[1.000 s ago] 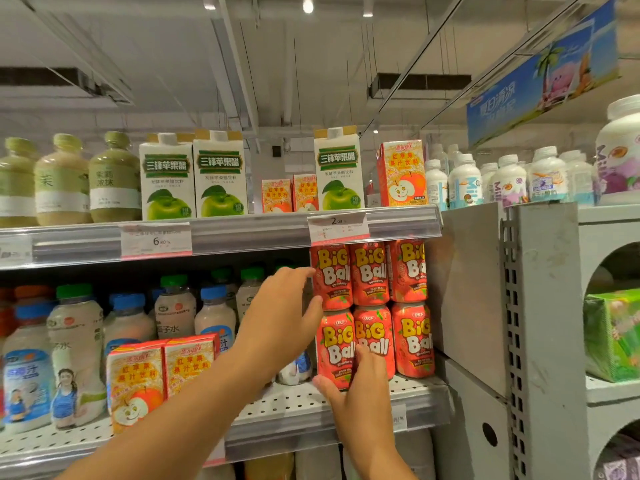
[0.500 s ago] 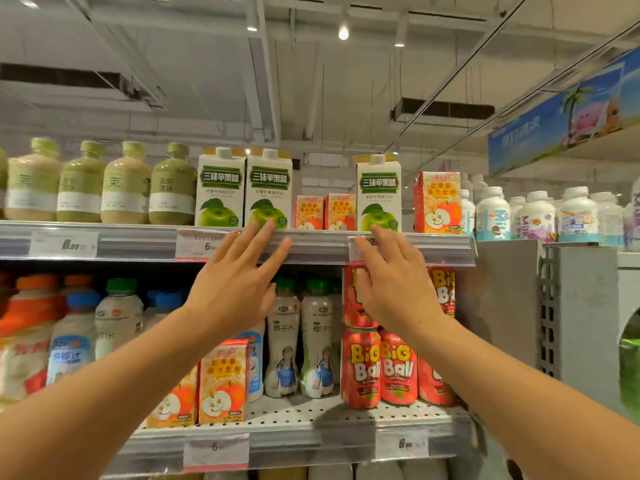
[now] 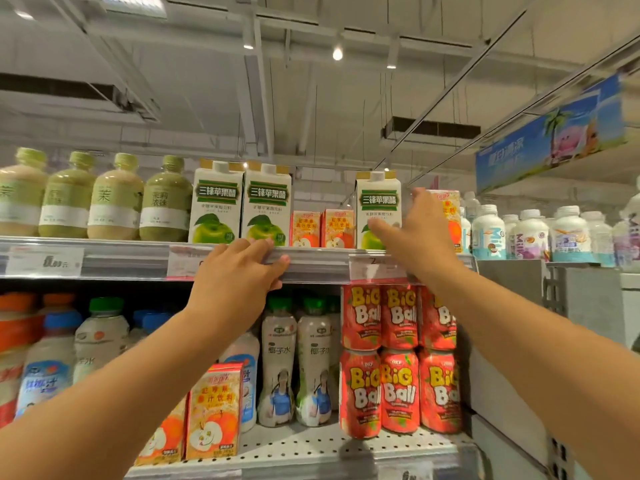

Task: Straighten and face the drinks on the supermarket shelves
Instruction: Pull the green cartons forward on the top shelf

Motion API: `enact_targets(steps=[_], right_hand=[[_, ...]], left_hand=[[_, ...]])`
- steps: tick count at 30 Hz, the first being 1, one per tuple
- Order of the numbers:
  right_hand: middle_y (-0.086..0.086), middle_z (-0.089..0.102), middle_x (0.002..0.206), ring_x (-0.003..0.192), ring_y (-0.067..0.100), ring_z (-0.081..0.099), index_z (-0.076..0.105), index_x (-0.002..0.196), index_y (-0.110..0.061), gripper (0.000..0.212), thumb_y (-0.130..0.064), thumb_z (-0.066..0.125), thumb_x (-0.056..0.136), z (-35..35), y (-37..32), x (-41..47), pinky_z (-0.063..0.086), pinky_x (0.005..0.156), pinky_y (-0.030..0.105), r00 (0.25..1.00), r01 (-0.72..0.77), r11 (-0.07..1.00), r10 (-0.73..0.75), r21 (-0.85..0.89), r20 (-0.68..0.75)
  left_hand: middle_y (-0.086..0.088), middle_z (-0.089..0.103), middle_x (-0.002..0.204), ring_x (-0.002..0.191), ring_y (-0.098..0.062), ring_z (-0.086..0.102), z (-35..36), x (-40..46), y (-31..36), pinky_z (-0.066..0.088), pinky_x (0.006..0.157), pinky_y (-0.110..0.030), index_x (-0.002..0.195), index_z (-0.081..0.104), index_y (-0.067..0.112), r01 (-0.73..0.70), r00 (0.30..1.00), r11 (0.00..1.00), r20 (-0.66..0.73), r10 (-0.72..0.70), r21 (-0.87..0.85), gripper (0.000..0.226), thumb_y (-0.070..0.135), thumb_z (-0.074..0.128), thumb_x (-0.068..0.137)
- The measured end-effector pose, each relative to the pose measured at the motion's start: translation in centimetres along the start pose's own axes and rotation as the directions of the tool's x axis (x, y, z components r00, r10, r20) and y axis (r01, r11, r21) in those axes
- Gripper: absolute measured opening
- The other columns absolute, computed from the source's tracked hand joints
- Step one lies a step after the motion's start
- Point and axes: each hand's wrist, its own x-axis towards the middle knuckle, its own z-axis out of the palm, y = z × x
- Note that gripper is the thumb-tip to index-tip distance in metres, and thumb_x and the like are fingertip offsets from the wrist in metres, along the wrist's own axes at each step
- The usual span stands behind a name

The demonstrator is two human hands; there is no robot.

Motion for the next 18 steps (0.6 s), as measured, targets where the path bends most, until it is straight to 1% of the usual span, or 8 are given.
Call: enact_targets(steps=[2, 4, 5, 6, 8, 9, 14, 18], right_hand=[[0.004, 0.050, 0.123, 0.107, 0.023, 0.054, 0.036, 0.131, -0.017, 0.080, -0.053, 0.077, 0.072, 0.3, -0.8, 1.0, 0.055, 0.080, 0.042, 0.995, -0.077, 0.997, 0.077, 0.002, 0.067], [0.000, 0.055, 0.112, 0.093, 0.019, 0.058, 0.032, 0.129, -0.017, 0.085, -0.055, 0.079, 0.070, 0.7, -1.4, 1.4, 0.053, 0.064, 0.034, 0.986, -0.123, 0.992, 0.120, 0.019, 0.112], [-0.001, 0.056, 0.107, 0.089, 0.020, 0.059, 0.030, 0.130, -0.017, 0.087, -0.056, 0.079, 0.069, 1.0, -1.6, 1.4, 0.053, 0.063, 0.034, 0.984, -0.128, 0.992, 0.128, -0.010, 0.125], [-0.001, 0.057, 0.104, 0.088, 0.021, 0.060, 0.029, 0.130, -0.016, 0.088, -0.057, 0.078, 0.070, 1.3, -1.7, 1.5, 0.055, 0.066, 0.037, 0.983, -0.120, 0.991, 0.128, -0.062, 0.129], [0.001, 0.059, 0.103, 0.089, 0.024, 0.063, 0.030, 0.131, -0.013, 0.089, -0.058, 0.077, 0.071, 1.8, -1.9, 1.6, 0.057, 0.072, 0.043, 0.986, -0.105, 0.980, 0.125, -0.170, 0.113], [0.002, 0.061, 0.104, 0.090, 0.024, 0.063, 0.031, 0.130, -0.012, 0.087, -0.056, 0.077, 0.071, 1.9, -2.0, 1.6, 0.057, 0.072, 0.043, 0.986, -0.111, 0.975, 0.131, -0.192, 0.099], [0.001, 0.064, 0.104, 0.089, 0.022, 0.064, 0.040, 0.119, -0.017, 0.070, -0.049, 0.080, 0.071, 2.4, -2.3, 1.7, 0.058, 0.072, 0.042, 0.989, -0.111, 0.990, 0.119, -0.087, 0.091], [-0.004, 0.063, 0.096, 0.084, 0.016, 0.063, 0.043, 0.112, -0.022, 0.067, -0.054, 0.080, 0.067, 3.8, -4.2, 1.4, 0.050, 0.058, 0.030, 0.992, -0.059, 0.998, 0.063, -0.035, 0.106]], left_hand=[[-0.015, 0.059, 0.128, 0.108, -0.037, 0.056, 0.0, 0.0, 0.4, 0.045, 0.086, -0.047, 0.126, 0.064, 0.020, 0.040, 0.999, 0.999, 0.004, -0.040, -0.008, 0.036, 0.028, 0.064, 0.090], [-0.009, 0.050, 0.140, 0.121, -0.032, 0.048, 0.3, 0.1, 0.6, 0.039, 0.094, -0.044, 0.136, 0.054, 0.026, 0.059, 0.998, 0.998, -0.001, -0.059, -0.001, 0.040, 0.033, 0.053, 0.096], [-0.007, 0.046, 0.143, 0.124, -0.030, 0.044, 0.5, 0.1, 0.7, 0.037, 0.097, -0.043, 0.139, 0.049, 0.028, 0.061, 0.998, 0.998, -0.012, -0.061, 0.000, 0.042, 0.035, 0.049, 0.098], [-0.006, 0.044, 0.144, 0.126, -0.029, 0.042, 0.6, 0.1, 0.7, 0.036, 0.098, -0.042, 0.140, 0.047, 0.028, 0.063, 0.998, 0.998, -0.016, -0.063, -0.004, 0.043, 0.035, 0.048, 0.098], [-0.005, 0.044, 0.144, 0.127, -0.028, 0.041, 0.6, 0.2, 0.7, 0.035, 0.100, -0.042, 0.141, 0.046, 0.028, 0.070, 0.997, 0.998, -0.018, -0.070, -0.011, 0.043, 0.035, 0.048, 0.098], [-0.004, 0.044, 0.144, 0.127, -0.027, 0.040, 0.6, 0.2, 0.6, 0.035, 0.100, -0.041, 0.141, 0.045, 0.029, 0.070, 0.997, 0.997, -0.015, -0.071, -0.010, 0.044, 0.035, 0.048, 0.098], [-0.001, 0.040, 0.145, 0.129, -0.025, 0.037, 0.8, 0.4, 0.4, 0.033, 0.100, -0.039, 0.144, 0.038, 0.032, 0.069, 0.998, 0.998, 0.014, -0.069, 0.002, 0.045, 0.038, 0.042, 0.100], [-0.001, 0.039, 0.145, 0.129, -0.025, 0.036, 1.0, 0.4, 0.4, 0.033, 0.100, -0.039, 0.145, 0.037, 0.031, 0.072, 0.997, 0.997, 0.033, -0.072, 0.012, 0.046, 0.038, 0.041, 0.100]])
